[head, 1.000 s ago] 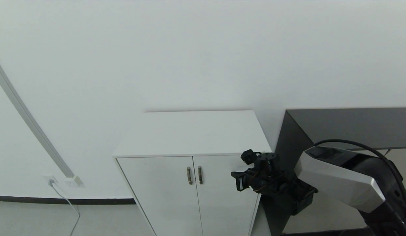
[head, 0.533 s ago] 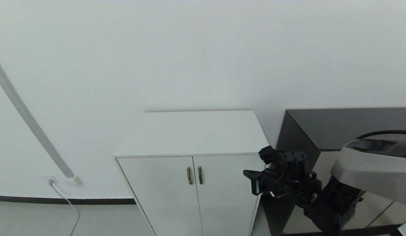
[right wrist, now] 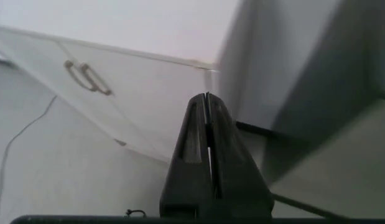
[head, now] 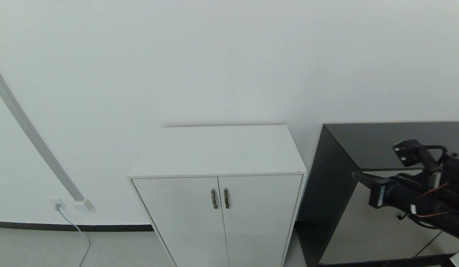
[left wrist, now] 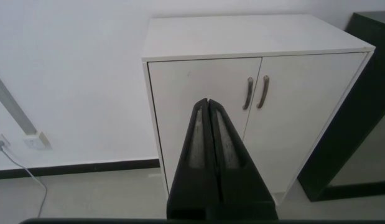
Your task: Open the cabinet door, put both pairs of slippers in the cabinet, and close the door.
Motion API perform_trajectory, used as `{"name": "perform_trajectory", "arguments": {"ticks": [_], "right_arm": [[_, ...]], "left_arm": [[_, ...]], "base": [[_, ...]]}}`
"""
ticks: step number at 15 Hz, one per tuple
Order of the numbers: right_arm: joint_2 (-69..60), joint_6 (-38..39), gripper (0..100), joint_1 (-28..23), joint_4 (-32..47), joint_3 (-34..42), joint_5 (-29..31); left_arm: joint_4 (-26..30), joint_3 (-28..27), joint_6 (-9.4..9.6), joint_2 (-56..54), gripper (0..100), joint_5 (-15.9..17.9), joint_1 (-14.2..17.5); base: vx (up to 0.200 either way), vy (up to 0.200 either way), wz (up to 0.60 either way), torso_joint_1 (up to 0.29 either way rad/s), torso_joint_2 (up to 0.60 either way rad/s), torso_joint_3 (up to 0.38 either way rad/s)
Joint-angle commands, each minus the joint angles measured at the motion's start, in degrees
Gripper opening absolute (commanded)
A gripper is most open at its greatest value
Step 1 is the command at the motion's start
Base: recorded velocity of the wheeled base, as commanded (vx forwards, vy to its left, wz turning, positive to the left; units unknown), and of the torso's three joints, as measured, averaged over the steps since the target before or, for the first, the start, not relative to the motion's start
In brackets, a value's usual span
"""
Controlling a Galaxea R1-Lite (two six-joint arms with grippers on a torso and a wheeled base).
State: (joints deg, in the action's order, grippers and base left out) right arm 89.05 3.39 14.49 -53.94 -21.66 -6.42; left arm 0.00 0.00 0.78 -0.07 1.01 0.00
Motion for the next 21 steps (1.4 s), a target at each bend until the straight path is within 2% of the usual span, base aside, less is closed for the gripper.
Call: {"name": "perform_trajectory", "arguments": {"ticks": [1, 6, 8, 12, 15, 18, 21], "right_arm": [[-23.05, -2.42, 0, -8.69, 12.72, 7.60, 0.01], [-45.99, -3.65, 0, -8.78, 38.12, 12.70, -0.08], [-51.26, -3.65, 0, -8.69, 41.81, 16.39, -0.17], [-53.72, -1.81, 0, -8.69, 41.90, 21.66, -0.43], [-54.07, -0.40, 0, -8.61, 43.22, 21.66, -0.43], [-58.55, -0.84, 0, -8.61, 51.66, 21.49, -0.43], [-60.22, -0.58, 0, -8.61, 52.10, 21.40, -0.26]], "left_arm": [[0.00, 0.00, 0.01, 0.07, 0, 0.04, 0.00], [0.00, 0.00, -0.08, 0.07, 0, -0.05, 0.00], [0.00, 0.00, -0.08, 0.07, 0, -0.05, 0.00], [0.00, 0.00, -0.08, 0.07, 0, -0.05, 0.09], [0.00, 0.00, -0.08, 0.07, 0, -0.05, 0.09], [0.09, 0.00, -0.08, 0.07, 0, -0.05, 0.00], [0.00, 0.00, -0.08, 0.07, 0, -0.05, 0.00]], "base": [[0.000, 0.000, 0.00, 0.000, 0.00, 0.000], [0.000, 0.000, 0.00, 0.000, 0.00, 0.000], [0.000, 0.000, 0.00, 0.000, 0.00, 0.000], [0.000, 0.000, 0.00, 0.000, 0.00, 0.000], [0.000, 0.000, 0.00, 0.000, 0.00, 0.000], [0.000, 0.000, 0.00, 0.000, 0.00, 0.000], [0.000, 0.000, 0.00, 0.000, 0.00, 0.000]]}}
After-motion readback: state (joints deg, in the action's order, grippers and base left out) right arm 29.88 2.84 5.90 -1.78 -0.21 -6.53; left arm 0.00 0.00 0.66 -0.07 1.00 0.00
